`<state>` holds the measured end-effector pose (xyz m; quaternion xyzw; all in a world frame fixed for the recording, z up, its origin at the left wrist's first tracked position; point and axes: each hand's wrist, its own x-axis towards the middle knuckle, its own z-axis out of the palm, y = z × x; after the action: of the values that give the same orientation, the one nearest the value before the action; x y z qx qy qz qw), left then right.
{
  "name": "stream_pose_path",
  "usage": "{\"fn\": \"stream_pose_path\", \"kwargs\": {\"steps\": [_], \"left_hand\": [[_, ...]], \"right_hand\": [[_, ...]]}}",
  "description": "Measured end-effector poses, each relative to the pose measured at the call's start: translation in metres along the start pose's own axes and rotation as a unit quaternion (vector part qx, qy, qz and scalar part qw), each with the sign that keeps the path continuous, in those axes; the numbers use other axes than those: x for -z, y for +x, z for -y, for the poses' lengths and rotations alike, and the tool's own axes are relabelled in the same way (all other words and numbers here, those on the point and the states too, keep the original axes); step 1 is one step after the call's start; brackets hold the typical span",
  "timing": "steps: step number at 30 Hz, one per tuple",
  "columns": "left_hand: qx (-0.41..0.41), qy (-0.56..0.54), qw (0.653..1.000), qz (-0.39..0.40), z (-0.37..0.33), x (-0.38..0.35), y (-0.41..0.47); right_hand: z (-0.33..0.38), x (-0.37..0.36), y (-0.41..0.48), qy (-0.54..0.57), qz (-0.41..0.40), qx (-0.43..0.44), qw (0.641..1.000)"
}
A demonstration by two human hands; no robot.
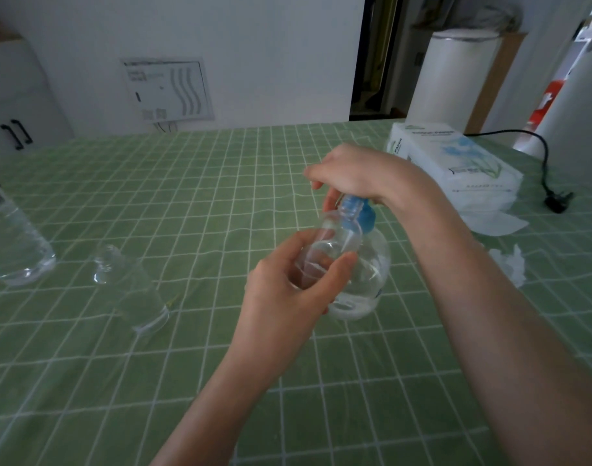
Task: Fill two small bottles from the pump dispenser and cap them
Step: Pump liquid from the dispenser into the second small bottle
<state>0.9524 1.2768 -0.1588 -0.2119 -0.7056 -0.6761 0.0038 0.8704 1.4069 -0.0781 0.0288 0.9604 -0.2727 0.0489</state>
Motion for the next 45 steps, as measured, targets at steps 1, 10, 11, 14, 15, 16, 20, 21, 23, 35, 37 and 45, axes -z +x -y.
{"fn": "stream_pose_path", "kwargs": {"steps": [1,10,11,14,15,16,20,21,23,35,37,45], "left_hand": [[-0.001,-0.002,1.0,0.002,0.0,0.0,0.0],[0.009,0.001,1.0,0.006,0.002,0.0,-0.001],[0.01,0.004,1.0,0.006,0.002,0.0,-0.002],[0.011,0.002,1.0,0.003,0.002,0.001,-0.002],[0.012,0.003,1.0,0.003,0.002,0.001,-0.002],[0.011,0.004,1.0,0.003,0.002,0.0,-0.002],[0.008,0.001,1.0,0.002,0.0,0.0,-0.001],[0.007,0.001,1.0,0.0,-0.001,0.0,-0.001],[0.006,-0.001,1.0,-0.001,-0.001,-0.001,-0.001],[0.009,0.006,1.0,0.0,0.0,-0.001,-0.001],[0.019,0.012,1.0,0.0,0.001,0.0,-0.002],[0.013,0.005,1.0,0.004,-0.002,-0.001,-0.001]], "right_hand": [[0.0,0.0,0.0,-0.001,0.0,0.0,1.0],[-0.004,-0.005,0.0,0.014,0.011,-0.015,1.0],[-0.004,-0.006,0.0,0.016,0.012,-0.016,1.0],[-0.004,-0.008,-0.001,0.017,0.009,-0.017,1.0],[-0.004,-0.008,-0.001,0.016,0.008,-0.016,1.0],[-0.004,-0.007,-0.001,0.014,0.007,-0.016,1.0],[-0.001,-0.001,0.0,0.001,0.008,-0.018,1.0],[0.0,0.0,0.0,-0.002,0.005,-0.018,1.0],[-0.001,0.002,0.001,-0.003,0.001,-0.016,1.0],[-0.002,-0.004,0.001,0.015,0.006,-0.019,1.0],[-0.004,-0.007,0.001,0.019,0.01,-0.022,1.0],[-0.003,-0.005,0.001,0.001,0.009,-0.008,1.0]]}}
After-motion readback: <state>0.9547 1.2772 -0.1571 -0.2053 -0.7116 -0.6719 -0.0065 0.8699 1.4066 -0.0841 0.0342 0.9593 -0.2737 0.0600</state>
